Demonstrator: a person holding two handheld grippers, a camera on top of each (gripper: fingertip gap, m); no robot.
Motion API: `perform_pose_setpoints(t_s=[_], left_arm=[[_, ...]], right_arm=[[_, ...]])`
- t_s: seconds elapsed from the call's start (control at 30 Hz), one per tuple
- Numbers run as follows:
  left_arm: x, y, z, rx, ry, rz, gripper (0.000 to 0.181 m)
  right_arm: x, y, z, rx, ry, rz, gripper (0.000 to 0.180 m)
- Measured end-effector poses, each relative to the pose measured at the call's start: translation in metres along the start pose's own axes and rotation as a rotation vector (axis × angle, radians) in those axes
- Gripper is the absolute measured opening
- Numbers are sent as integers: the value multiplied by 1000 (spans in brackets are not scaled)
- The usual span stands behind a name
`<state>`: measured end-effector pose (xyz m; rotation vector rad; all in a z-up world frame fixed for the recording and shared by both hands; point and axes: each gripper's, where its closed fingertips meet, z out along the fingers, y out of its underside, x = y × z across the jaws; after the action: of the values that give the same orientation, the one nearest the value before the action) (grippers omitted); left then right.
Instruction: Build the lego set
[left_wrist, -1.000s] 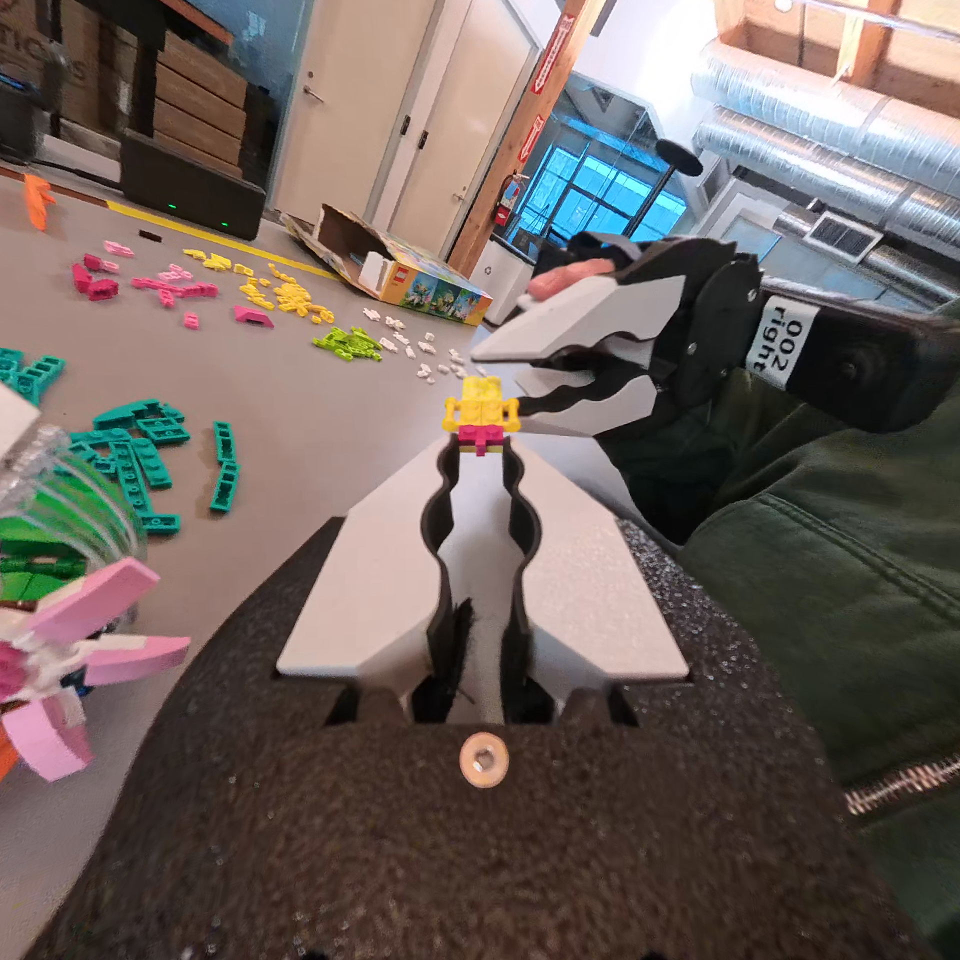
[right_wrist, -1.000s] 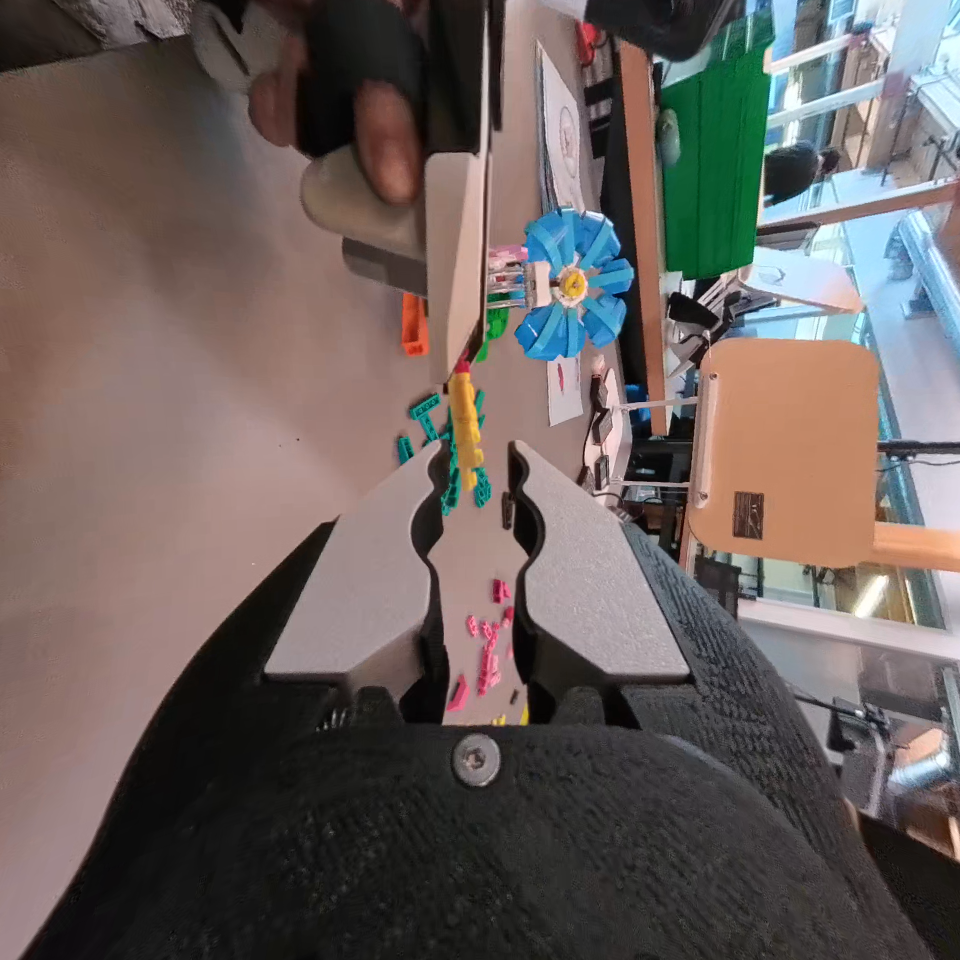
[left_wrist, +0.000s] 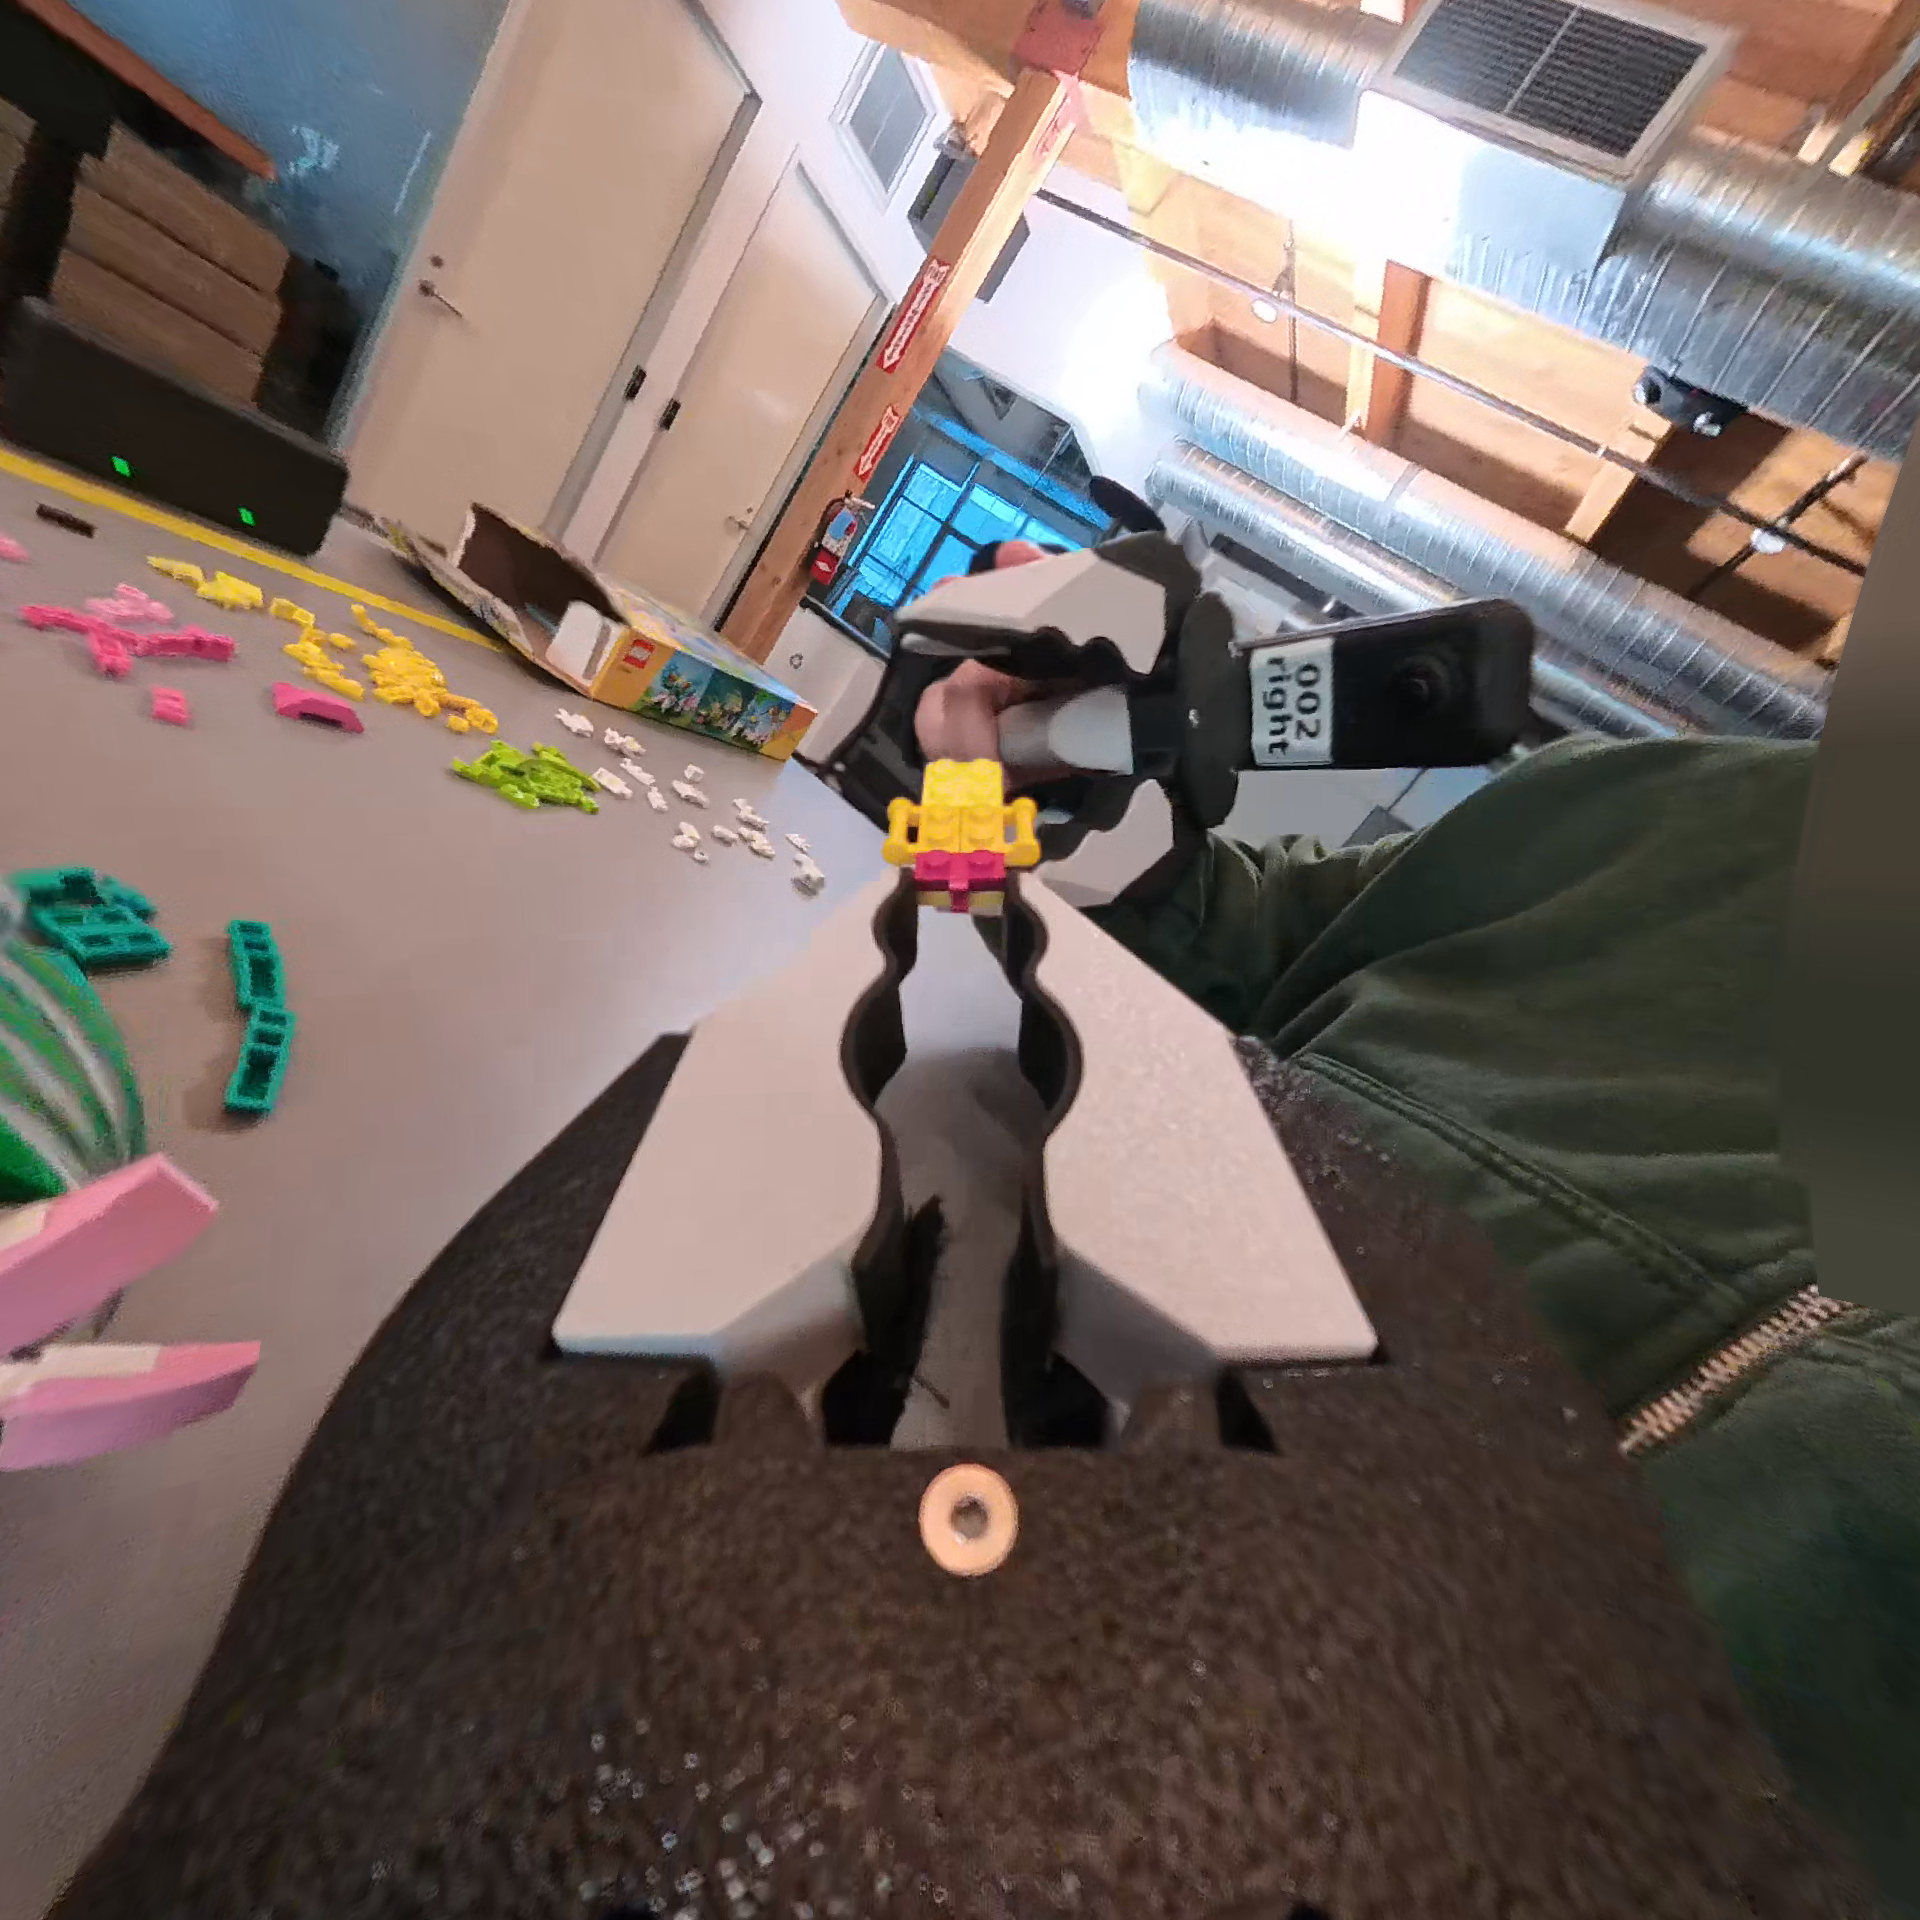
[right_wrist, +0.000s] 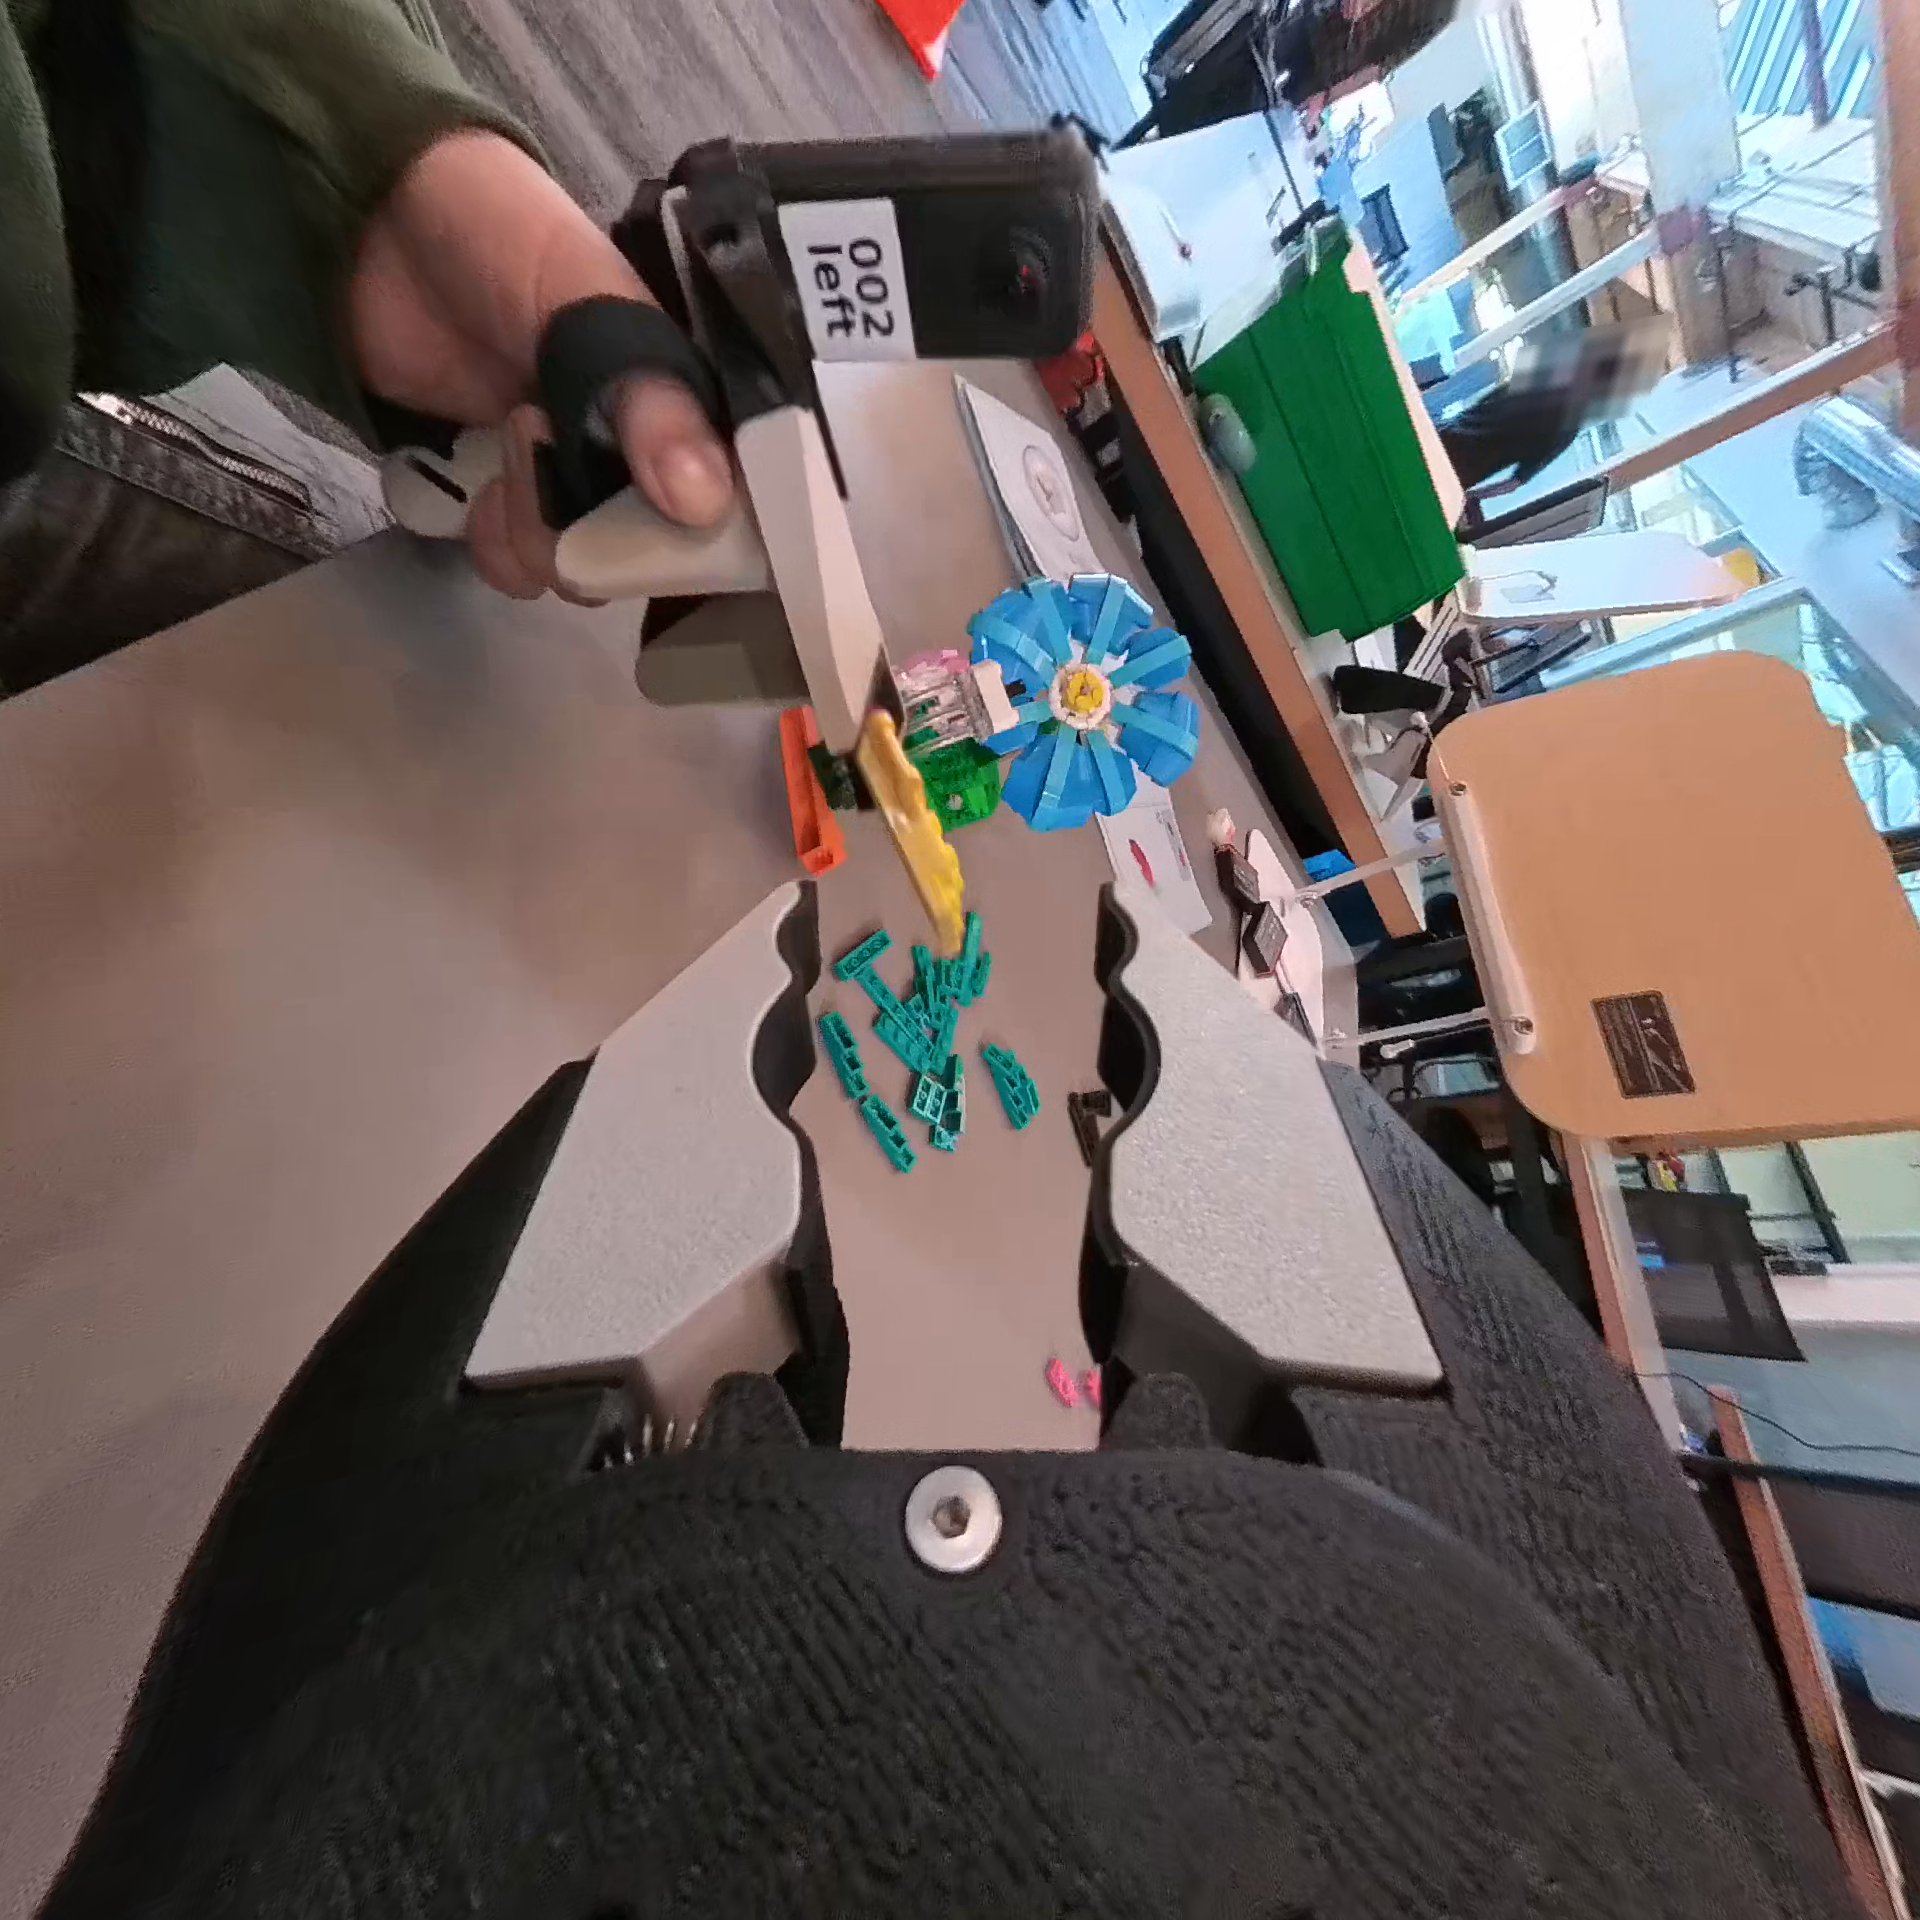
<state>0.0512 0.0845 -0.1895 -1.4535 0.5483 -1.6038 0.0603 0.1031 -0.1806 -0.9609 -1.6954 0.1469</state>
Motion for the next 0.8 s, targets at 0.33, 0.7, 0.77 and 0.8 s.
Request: perform_pose_setpoints(t_s=[0.33,0.7,0.77,0.8], left_arm=[[4,-17,-5,1,-260,639,14],[-13,4,30,9,-341,789,14],[-21,4,38,1,-355,800,14],[-24,4,42,2,-360,804,14]], right_arm=[[63,95,-18,231,449,556,59],[88,143,-30,280,628,586,52],[87,140,-31,299,617,594,50],[86,139,-31,306,610,597,49]])
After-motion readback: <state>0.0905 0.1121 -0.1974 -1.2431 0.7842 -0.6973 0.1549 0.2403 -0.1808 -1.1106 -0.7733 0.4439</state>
